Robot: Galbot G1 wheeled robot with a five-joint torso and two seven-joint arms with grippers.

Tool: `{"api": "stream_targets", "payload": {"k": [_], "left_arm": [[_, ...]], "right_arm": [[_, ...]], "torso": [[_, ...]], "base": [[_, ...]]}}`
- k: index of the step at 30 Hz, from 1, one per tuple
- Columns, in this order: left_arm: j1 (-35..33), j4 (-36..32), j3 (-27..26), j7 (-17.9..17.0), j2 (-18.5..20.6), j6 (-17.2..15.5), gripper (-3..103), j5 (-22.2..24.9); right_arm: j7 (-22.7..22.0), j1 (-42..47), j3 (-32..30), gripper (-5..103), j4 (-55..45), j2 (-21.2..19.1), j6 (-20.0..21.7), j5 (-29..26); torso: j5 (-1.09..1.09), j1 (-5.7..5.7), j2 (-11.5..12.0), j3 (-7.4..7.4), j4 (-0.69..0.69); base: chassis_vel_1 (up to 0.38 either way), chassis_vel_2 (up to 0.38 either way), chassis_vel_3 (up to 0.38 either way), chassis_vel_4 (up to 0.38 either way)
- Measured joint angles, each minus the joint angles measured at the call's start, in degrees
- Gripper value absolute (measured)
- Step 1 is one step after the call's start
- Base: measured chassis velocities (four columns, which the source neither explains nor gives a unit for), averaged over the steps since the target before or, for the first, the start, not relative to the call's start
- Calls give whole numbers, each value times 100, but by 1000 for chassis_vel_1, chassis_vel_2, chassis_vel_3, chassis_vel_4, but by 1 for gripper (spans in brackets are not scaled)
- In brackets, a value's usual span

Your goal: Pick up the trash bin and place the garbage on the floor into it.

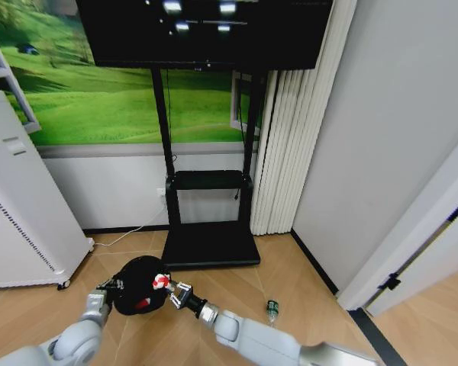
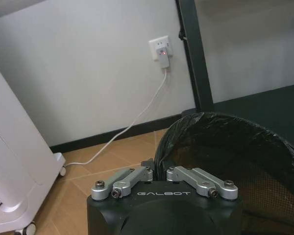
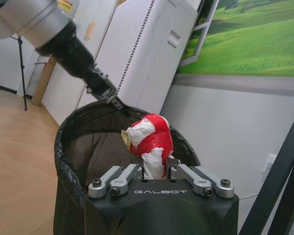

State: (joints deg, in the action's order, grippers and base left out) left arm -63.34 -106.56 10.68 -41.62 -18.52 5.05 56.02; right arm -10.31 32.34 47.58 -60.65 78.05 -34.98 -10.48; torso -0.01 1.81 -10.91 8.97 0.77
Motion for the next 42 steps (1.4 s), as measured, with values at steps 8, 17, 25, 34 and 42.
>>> {"api": "stream_targets", "payload": {"k": [8, 17, 25, 34, 42], "left_arm": [[34, -144, 252, -16, -69, -90, 7, -5], [39, -117, 249, -14, -167, -91, 7, -25], [35, -105, 245, -34, -220, -89, 7, -32], [-38, -126, 169, -77, -191, -65, 7, -64], [-61, -118, 150, -58, -155, -41, 7, -129]], "right_arm": [[68, 22, 178, 21, 362, 240, 30, -3], [-384, 102, 279, 40, 139, 244, 349, 1], [-482, 123, 287, 67, 83, 195, 372, 120], [-578, 266, -231, 99, 104, -25, 143, 256], [-534, 493, -1298, 100, 277, -485, 109, -189]], "torso": [[1, 0, 0, 0, -1], [1, 0, 0, 0, -1], [1, 0, 0, 0, -1], [2, 0, 0, 0, -2], [2, 0, 0, 0, -1]], "base": [[0, 0, 0, 0], [0, 0, 0, 0], [0, 0, 0, 0], [0, 0, 0, 0], [0, 0, 0, 0]]}}
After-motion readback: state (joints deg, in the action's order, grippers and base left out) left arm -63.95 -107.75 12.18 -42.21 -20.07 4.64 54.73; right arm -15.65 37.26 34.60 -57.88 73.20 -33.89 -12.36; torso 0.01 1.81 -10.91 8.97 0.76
